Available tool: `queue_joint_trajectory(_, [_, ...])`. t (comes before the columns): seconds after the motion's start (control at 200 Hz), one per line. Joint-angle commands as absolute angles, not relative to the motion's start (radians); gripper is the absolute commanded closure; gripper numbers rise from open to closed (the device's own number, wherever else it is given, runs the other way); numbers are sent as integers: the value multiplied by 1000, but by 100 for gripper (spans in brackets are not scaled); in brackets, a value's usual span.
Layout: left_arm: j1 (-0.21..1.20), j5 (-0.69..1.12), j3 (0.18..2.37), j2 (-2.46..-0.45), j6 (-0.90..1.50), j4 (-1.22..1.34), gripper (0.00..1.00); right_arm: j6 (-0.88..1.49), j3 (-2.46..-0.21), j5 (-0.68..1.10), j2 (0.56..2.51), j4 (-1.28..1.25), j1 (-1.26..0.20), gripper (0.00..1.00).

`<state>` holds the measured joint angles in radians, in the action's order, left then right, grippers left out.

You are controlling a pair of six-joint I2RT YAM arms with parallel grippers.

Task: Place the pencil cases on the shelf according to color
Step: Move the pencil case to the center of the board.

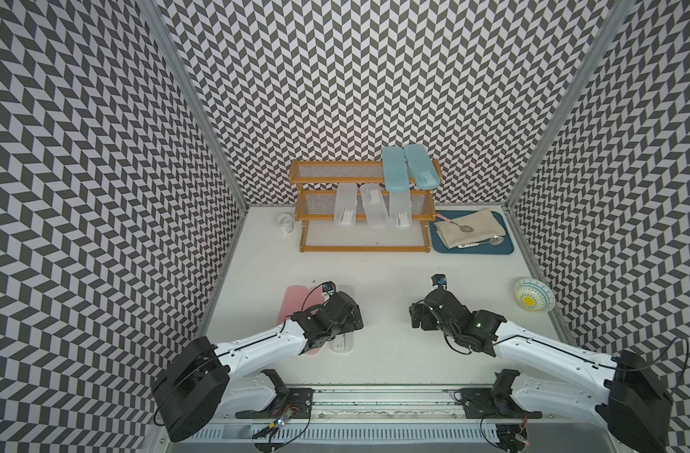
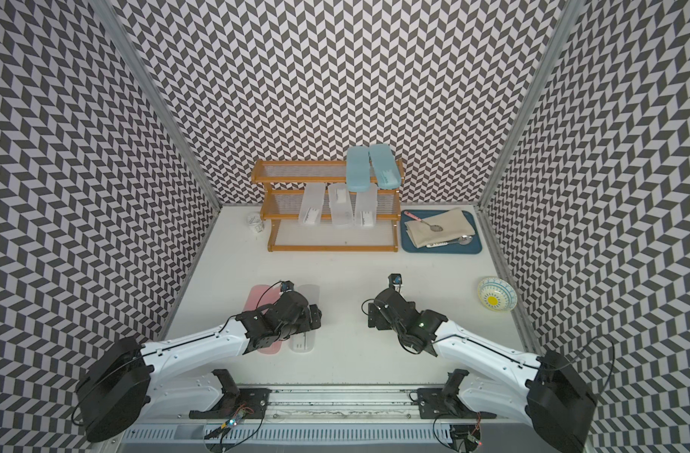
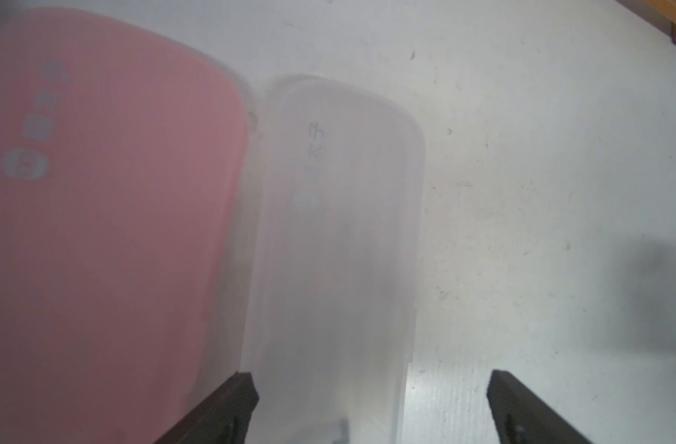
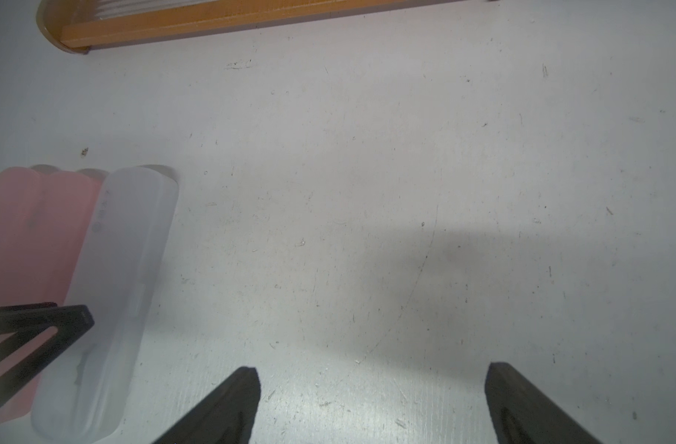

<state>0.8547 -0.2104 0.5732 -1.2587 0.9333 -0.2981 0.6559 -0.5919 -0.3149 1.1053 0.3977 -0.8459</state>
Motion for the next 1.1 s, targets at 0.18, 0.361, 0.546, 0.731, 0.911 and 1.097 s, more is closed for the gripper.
queue_joint_trajectory(0.18, [931, -136, 725, -1408, 916, -216, 0, 676, -575, -372, 1017, 437, -837, 3])
queue_joint_trajectory(0.361, [924, -188, 765, -1391, 887, -248, 0, 663, -541, -321, 951, 410, -837, 3])
queue_joint_trajectory(0.546, [853, -221, 728, -1307, 841, -303, 0, 648, -524, -212, 948, 358, -837, 3])
queue_joint_trajectory(0.731, [735, -197, 662, -1191, 793, -315, 0, 699, -491, -75, 1014, 241, -846, 5])
queue_joint_trajectory(0.911, [635, -183, 648, -1118, 727, -338, 0, 762, -504, -53, 1095, 152, -918, 5])
queue_joint_trajectory(1.097, [475, -119, 700, -1079, 645, -376, 1, 837, -571, -93, 1230, 126, -1013, 5])
